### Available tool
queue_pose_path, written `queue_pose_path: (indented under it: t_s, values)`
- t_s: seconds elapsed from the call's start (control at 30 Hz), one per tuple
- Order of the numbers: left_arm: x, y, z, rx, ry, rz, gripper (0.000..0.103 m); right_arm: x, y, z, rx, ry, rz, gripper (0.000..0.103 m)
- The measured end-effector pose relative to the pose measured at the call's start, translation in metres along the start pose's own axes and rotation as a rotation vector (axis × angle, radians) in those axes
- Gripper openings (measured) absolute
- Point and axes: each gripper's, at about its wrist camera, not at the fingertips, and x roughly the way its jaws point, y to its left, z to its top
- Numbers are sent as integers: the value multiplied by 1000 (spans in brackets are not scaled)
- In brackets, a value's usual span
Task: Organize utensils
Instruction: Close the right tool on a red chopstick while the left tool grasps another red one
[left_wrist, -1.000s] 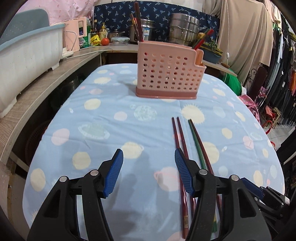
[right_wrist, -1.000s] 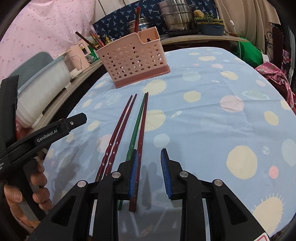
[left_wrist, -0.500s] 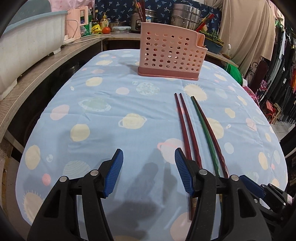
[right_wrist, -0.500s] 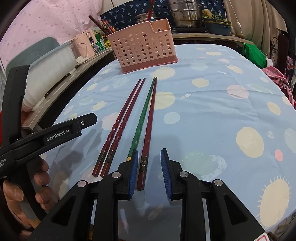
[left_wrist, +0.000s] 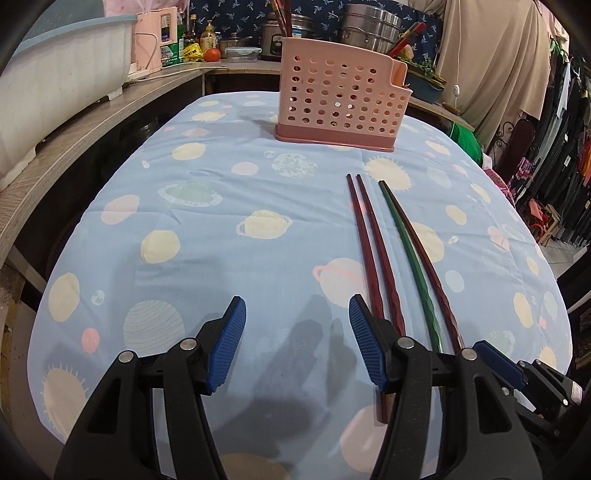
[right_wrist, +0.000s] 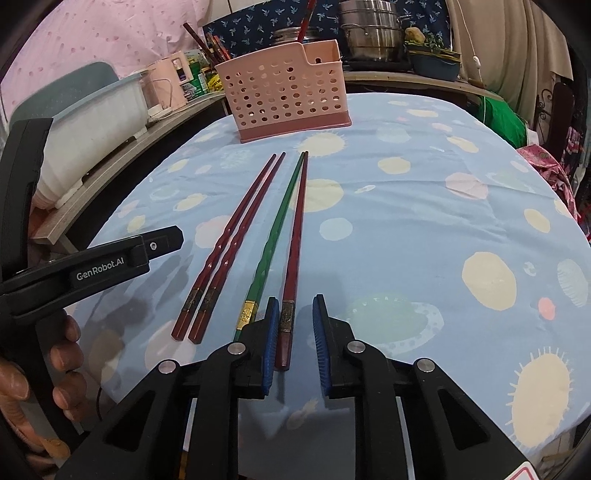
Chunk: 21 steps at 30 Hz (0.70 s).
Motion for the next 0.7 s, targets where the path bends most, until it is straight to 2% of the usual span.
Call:
queue_pose_path:
  t_s: [0.17,0.7]
  values:
    - [-3,-3,-4,13,0,-4,59,0,-4,-1,7,-7,-12,7]
    - [-10,-26,-27,85,34,-41,60,0,-11,0,51,7,26,7]
